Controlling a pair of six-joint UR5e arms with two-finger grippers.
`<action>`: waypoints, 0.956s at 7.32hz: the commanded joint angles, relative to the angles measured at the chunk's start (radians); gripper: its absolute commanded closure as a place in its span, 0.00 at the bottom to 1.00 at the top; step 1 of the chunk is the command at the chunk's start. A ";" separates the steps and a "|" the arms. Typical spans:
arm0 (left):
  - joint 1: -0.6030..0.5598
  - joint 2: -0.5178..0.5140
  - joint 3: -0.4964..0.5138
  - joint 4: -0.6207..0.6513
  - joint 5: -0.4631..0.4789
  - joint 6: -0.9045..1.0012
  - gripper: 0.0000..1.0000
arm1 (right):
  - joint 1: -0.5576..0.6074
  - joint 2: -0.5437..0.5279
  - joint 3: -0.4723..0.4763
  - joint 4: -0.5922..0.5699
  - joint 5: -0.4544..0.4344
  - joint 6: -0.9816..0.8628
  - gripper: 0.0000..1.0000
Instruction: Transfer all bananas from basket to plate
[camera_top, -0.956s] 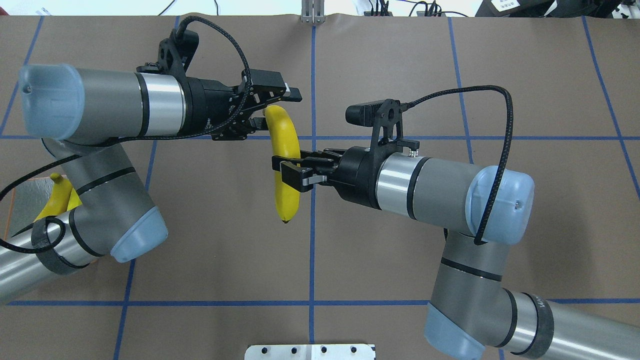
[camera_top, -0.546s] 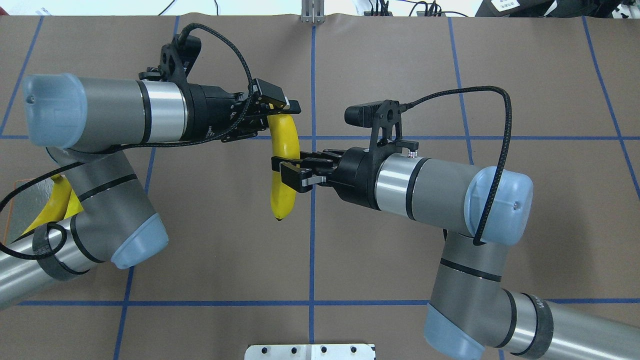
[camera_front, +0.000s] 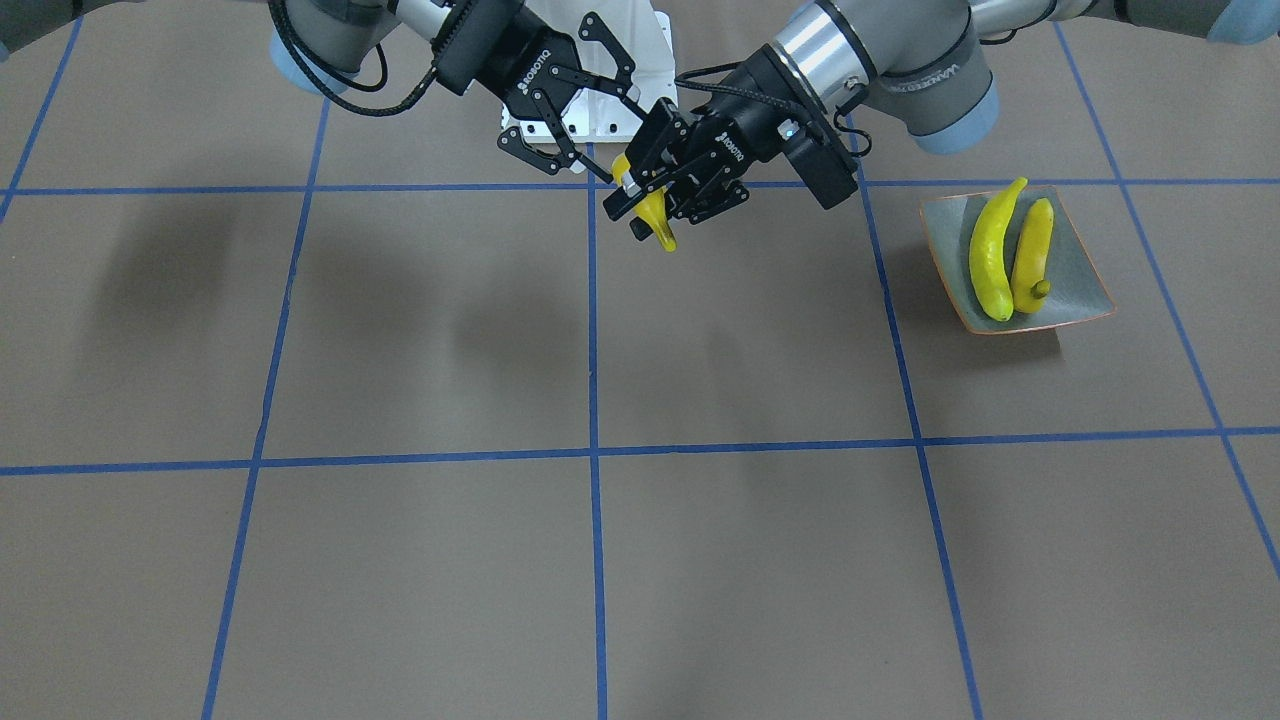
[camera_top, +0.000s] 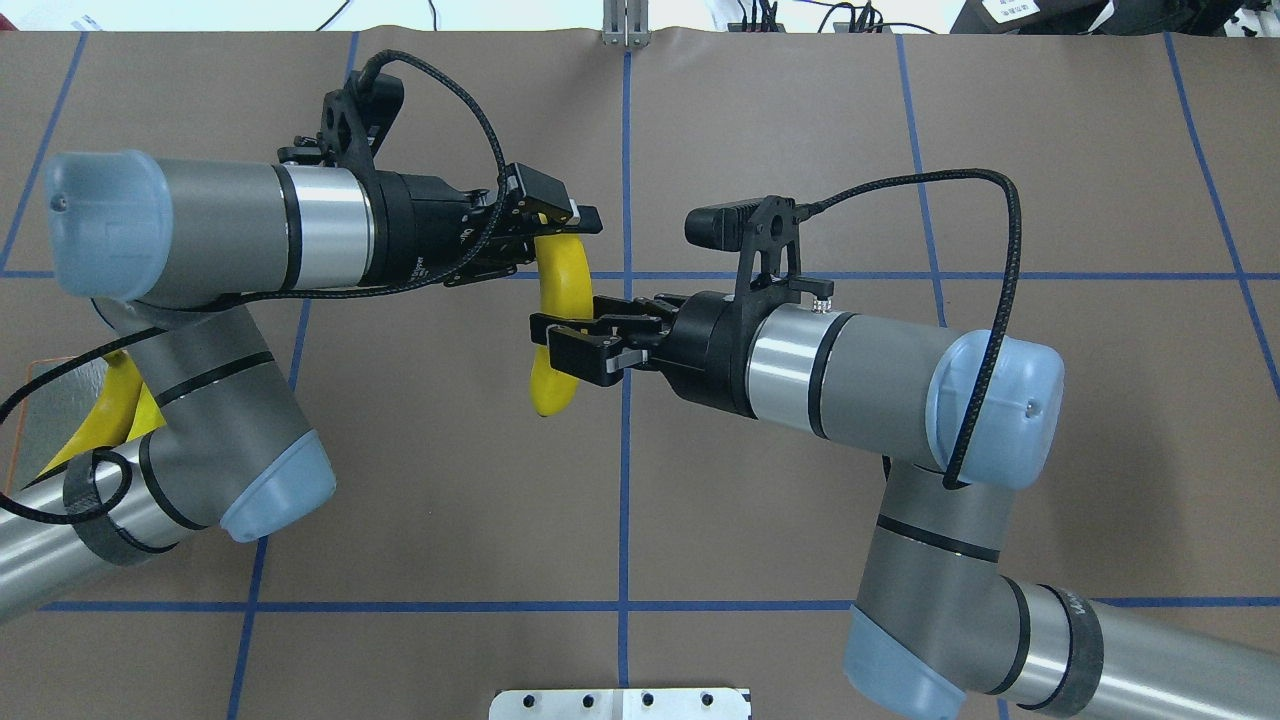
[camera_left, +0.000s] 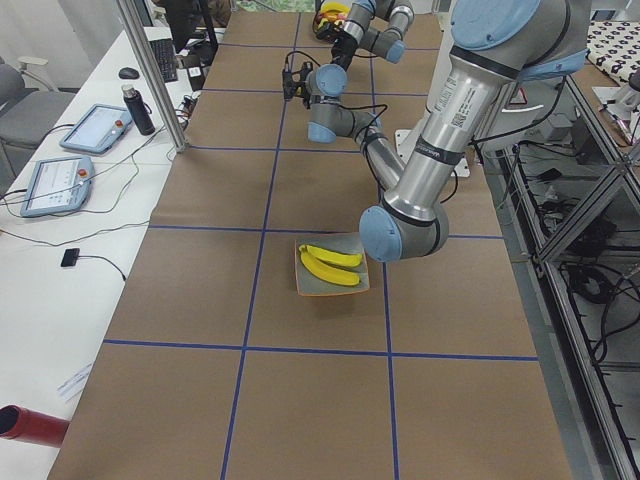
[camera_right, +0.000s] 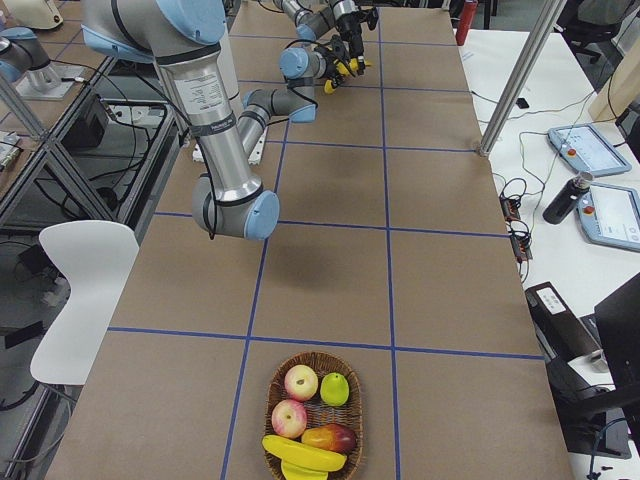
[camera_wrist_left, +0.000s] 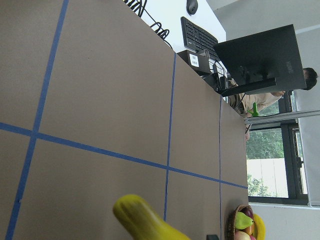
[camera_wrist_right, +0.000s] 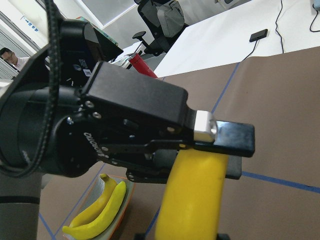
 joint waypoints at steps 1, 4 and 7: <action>-0.004 0.006 -0.001 0.005 -0.003 0.002 1.00 | 0.031 -0.018 0.001 -0.031 0.041 0.000 0.01; -0.016 0.082 -0.047 0.008 -0.009 0.007 1.00 | 0.237 -0.069 -0.001 -0.237 0.275 -0.004 0.00; -0.067 0.297 -0.146 0.040 -0.038 0.060 1.00 | 0.483 -0.119 -0.007 -0.550 0.500 -0.238 0.00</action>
